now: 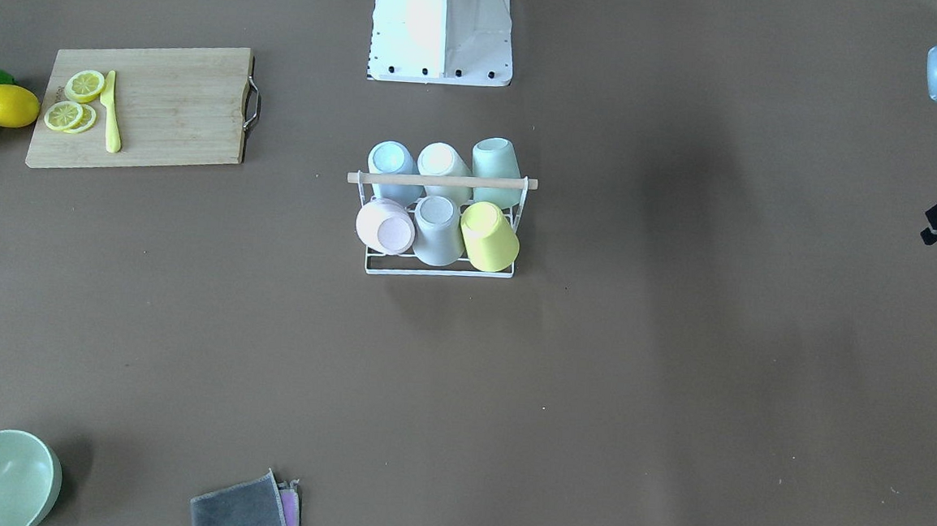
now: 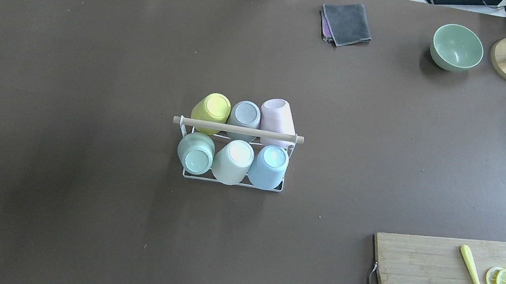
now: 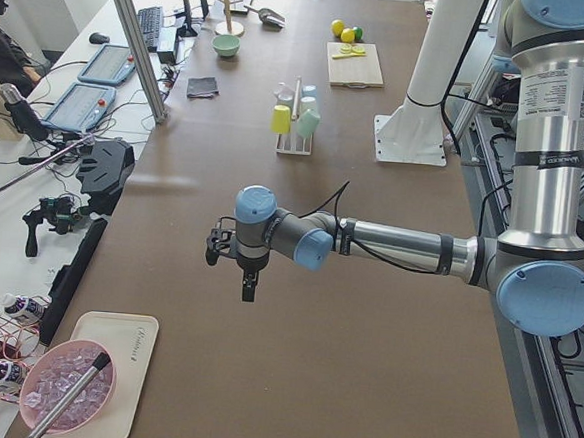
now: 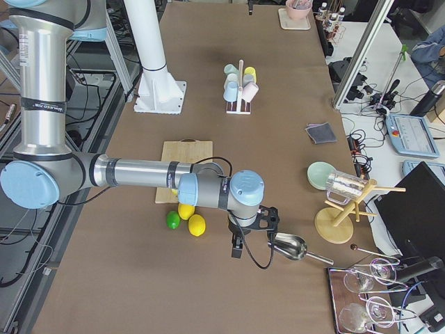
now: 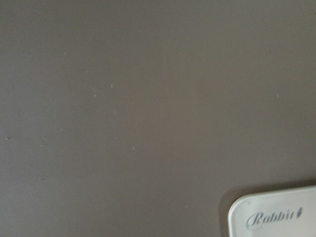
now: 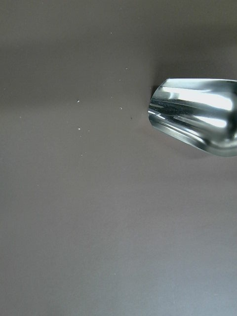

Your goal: Place cup on cup holder

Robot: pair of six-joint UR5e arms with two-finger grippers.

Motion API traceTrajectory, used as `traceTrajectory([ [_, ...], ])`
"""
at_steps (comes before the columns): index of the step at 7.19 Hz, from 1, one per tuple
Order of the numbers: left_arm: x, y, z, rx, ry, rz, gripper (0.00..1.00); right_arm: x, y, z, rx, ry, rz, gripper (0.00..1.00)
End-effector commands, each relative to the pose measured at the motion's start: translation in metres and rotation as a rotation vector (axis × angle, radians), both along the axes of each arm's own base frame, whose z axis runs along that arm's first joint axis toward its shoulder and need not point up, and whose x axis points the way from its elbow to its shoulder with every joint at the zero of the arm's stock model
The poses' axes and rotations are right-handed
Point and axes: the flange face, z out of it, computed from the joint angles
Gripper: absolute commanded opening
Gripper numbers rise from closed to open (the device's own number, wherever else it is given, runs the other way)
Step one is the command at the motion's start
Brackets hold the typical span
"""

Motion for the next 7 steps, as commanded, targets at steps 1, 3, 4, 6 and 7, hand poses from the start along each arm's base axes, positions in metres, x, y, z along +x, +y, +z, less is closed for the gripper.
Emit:
traceTrajectory([
  [1,-0.049,0.021,0.037,-0.112,0.063,-0.034,0.98,0.009,0.017,0.024,-0.054,0.005,0.025,1.0],
  [3,-0.087,0.053,0.06,-0.08,0.059,-0.032,0.98,0.009,0.013,0.021,-0.044,0.001,0.021,1.0],
  [4,-0.1,0.072,0.073,-0.053,0.05,-0.006,0.98,0.009,0.014,0.022,-0.046,-0.001,0.021,1.0],
  [6,-0.121,0.076,0.067,-0.037,0.048,-0.047,0.98,0.009,0.015,0.02,-0.042,-0.001,0.021,1.0],
  [7,-0.119,0.071,0.059,-0.04,0.045,-0.042,0.98,0.009,0.016,0.021,-0.044,-0.001,0.021,1.0],
])
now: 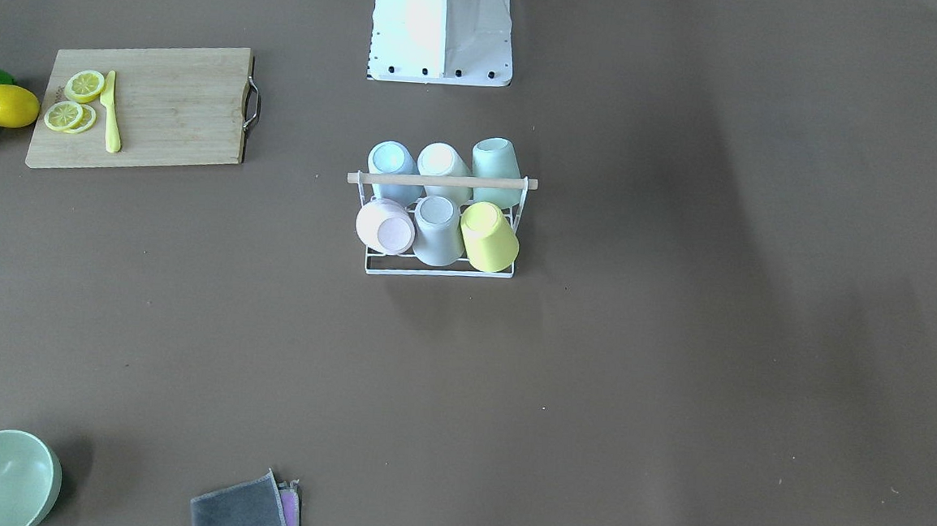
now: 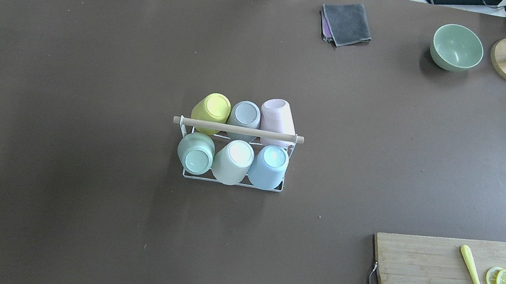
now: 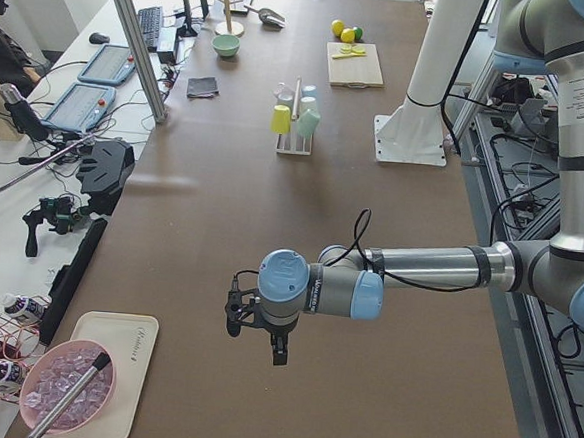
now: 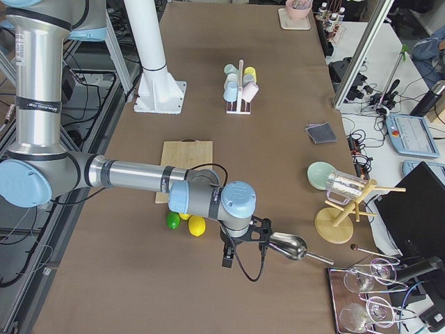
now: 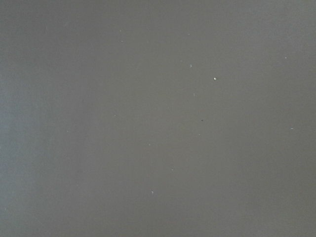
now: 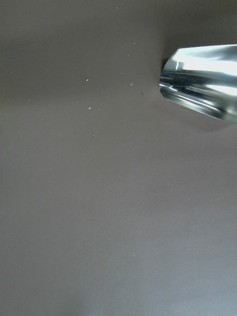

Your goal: Place cup on cup holder

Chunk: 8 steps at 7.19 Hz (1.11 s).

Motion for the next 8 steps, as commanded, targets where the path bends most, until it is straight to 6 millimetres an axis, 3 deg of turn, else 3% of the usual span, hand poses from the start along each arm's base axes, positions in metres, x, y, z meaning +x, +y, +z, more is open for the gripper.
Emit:
traceTrajectory([
  [1,-0.001,-0.005,-0.029,0.001,-0.052,0.01,0.98,0.0,0.003,0.002,-0.004,0.0,0.0,1.0],
  [2,0.002,-0.005,-0.057,-0.011,-0.146,0.033,0.98,0.0,0.003,0.002,-0.005,0.0,0.001,1.0],
  [3,0.008,-0.01,-0.065,0.001,-0.163,0.069,0.98,0.0,0.003,0.002,-0.005,0.0,0.001,1.0],
  [5,0.006,-0.003,-0.044,0.044,-0.162,0.173,0.98,0.0,0.003,0.002,-0.006,0.0,0.001,1.0],
  [8,0.007,-0.006,-0.034,0.035,-0.158,0.173,0.98,0.0,0.003,0.002,-0.006,-0.002,0.001,1.0],
])
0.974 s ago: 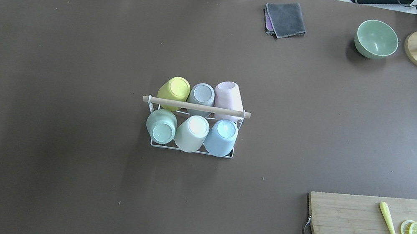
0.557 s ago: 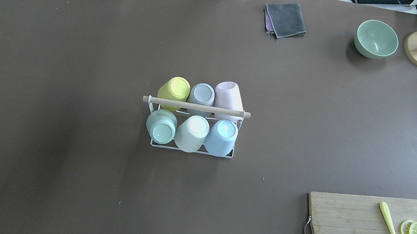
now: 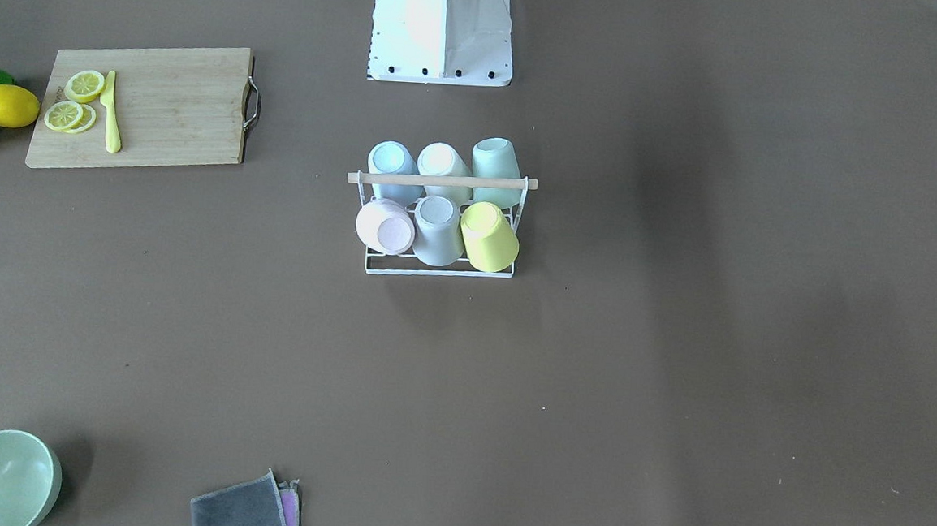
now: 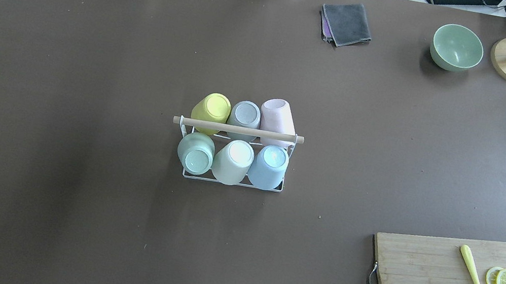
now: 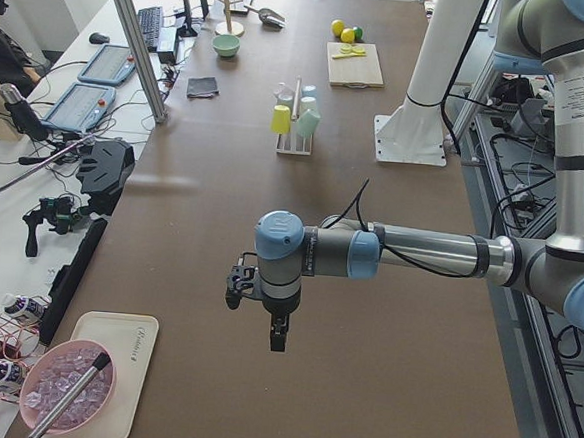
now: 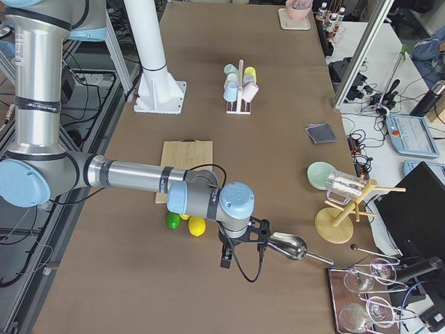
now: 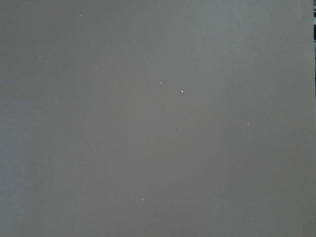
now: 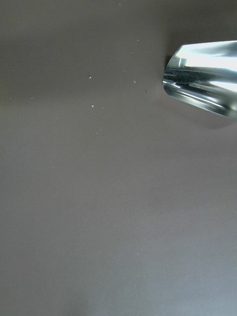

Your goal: Place cup on cup holder

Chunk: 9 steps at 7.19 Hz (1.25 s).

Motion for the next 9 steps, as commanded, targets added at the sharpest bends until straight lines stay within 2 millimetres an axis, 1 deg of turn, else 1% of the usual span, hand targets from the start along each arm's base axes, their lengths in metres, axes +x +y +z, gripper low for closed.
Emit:
traceTrajectory([
  [1,0.0001,-0.001,0.0061,-0.008,0.0,0.002,0.98,-0.0002,-0.0026,-0.0032,0.004,-0.004,0.003,1.0],
  [2,0.0002,-0.0008,0.0068,-0.01,0.001,0.002,0.98,0.0001,-0.0076,-0.008,0.013,-0.005,0.006,1.0],
  [3,0.0002,-0.0008,0.0068,-0.008,0.001,0.004,0.98,-0.0014,-0.0079,-0.0094,0.014,-0.024,0.009,1.0],
  [9,0.0006,-0.0011,0.0068,-0.005,0.006,0.004,0.98,-0.0014,-0.006,-0.0064,0.006,-0.024,0.01,1.0],
])
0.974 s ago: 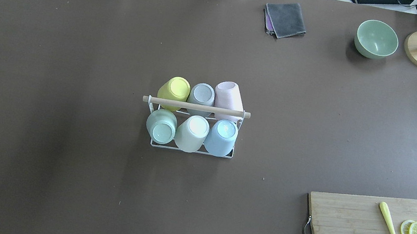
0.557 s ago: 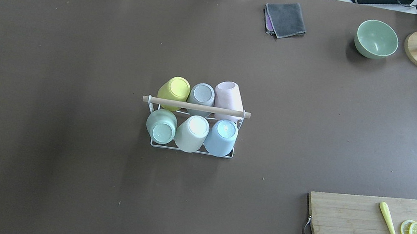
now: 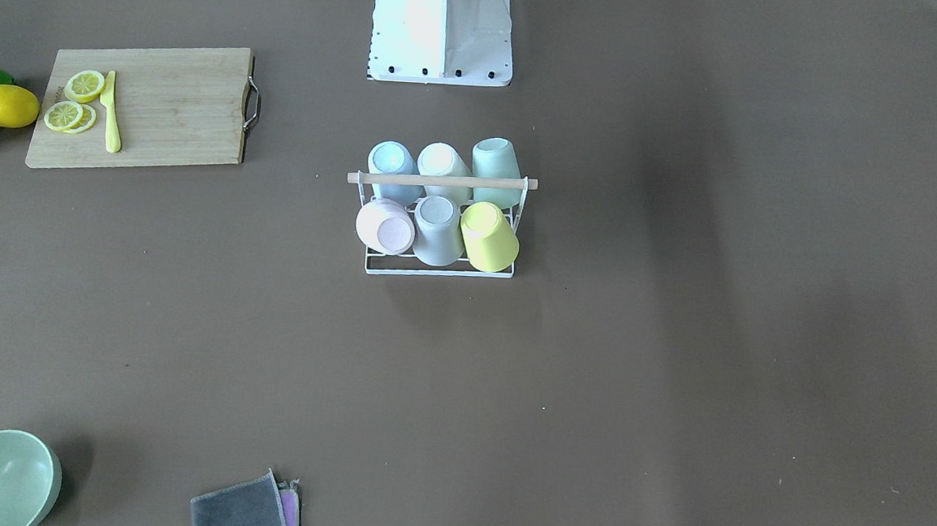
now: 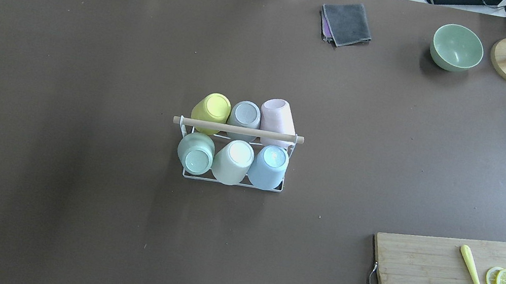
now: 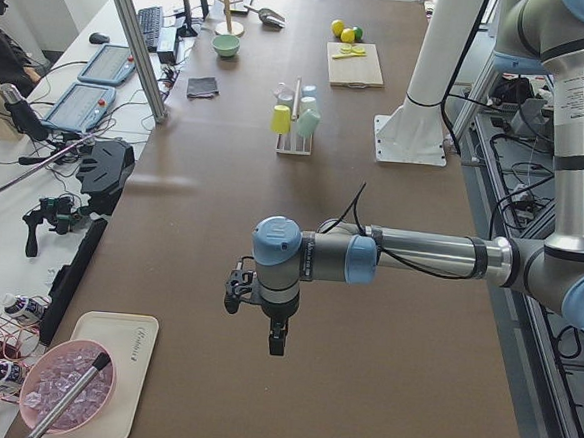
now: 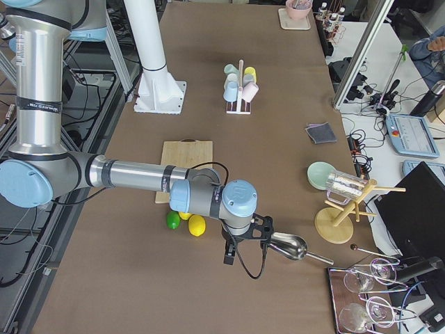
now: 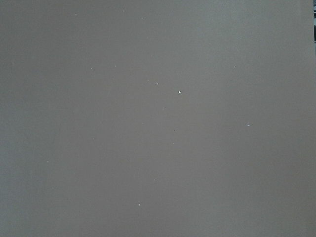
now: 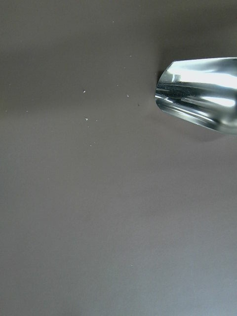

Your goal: Place cup on cup holder

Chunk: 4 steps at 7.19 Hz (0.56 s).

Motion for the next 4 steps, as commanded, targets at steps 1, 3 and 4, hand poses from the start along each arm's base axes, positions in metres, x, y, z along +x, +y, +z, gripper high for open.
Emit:
traceTrajectory([
  [1,0.0004,0.0,-0.0001,-0.001,0.005,-0.001,0.98,0.0002,0.0013,0.0027,-0.004,0.004,-0.001,1.0],
  [3,0.0004,-0.0012,0.0027,-0.002,0.005,0.0,0.98,0.0003,0.0023,0.0042,-0.008,0.005,-0.002,1.0],
  [4,0.0005,-0.0034,-0.0018,0.025,0.007,-0.001,0.98,0.0003,0.0023,0.0042,-0.007,0.005,-0.003,1.0],
])
